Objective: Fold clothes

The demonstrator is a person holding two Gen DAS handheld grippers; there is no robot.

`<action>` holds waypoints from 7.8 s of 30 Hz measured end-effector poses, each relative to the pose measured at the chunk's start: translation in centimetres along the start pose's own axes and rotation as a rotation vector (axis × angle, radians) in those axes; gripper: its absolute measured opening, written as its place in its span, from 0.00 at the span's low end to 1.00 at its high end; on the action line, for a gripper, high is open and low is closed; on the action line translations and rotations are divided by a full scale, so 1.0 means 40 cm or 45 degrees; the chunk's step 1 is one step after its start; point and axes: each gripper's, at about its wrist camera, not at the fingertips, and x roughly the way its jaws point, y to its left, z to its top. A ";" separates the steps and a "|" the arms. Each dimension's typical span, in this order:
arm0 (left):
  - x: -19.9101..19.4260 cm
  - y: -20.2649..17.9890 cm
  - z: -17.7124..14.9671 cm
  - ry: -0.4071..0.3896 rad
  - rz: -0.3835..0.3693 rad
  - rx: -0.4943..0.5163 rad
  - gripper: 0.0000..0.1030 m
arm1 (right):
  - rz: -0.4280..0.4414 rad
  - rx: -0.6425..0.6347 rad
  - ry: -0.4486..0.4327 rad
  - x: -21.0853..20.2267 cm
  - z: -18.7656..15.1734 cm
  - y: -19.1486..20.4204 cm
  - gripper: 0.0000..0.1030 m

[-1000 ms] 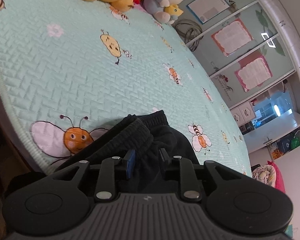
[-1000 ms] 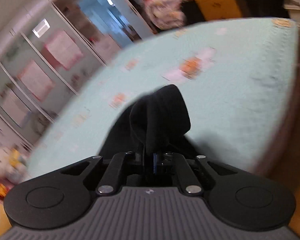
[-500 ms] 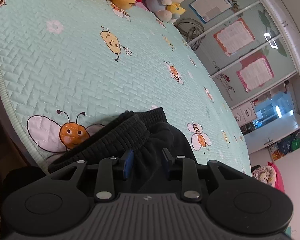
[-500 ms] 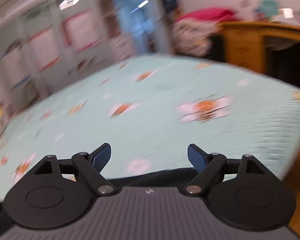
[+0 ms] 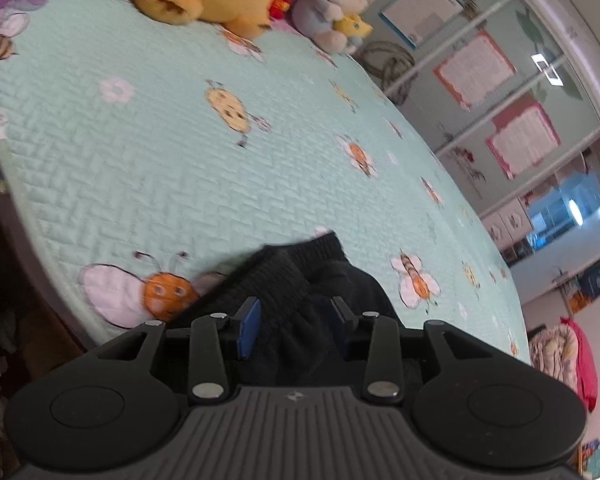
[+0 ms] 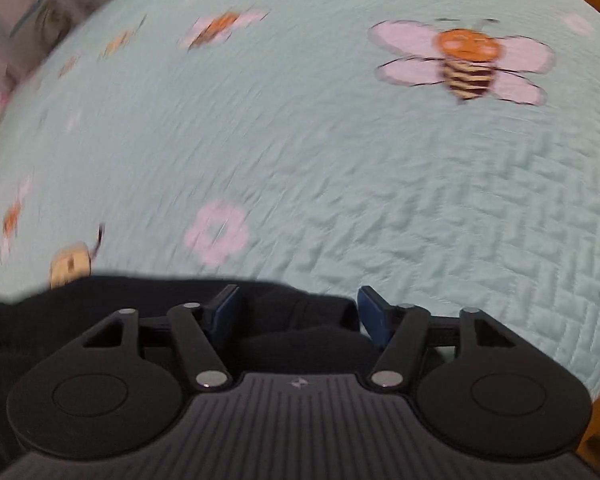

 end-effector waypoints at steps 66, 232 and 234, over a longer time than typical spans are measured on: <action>0.556 -0.158 0.219 0.444 0.276 0.314 0.50 | 0.364 -0.812 -0.410 0.009 -0.044 0.852 0.67; 0.149 0.004 0.045 0.113 -0.139 0.141 0.53 | 0.409 -0.678 -0.385 -0.069 -0.159 0.764 0.72; 0.167 -0.006 0.039 0.120 -0.112 0.159 0.53 | 0.412 -0.760 -0.328 -0.028 -0.175 0.803 0.72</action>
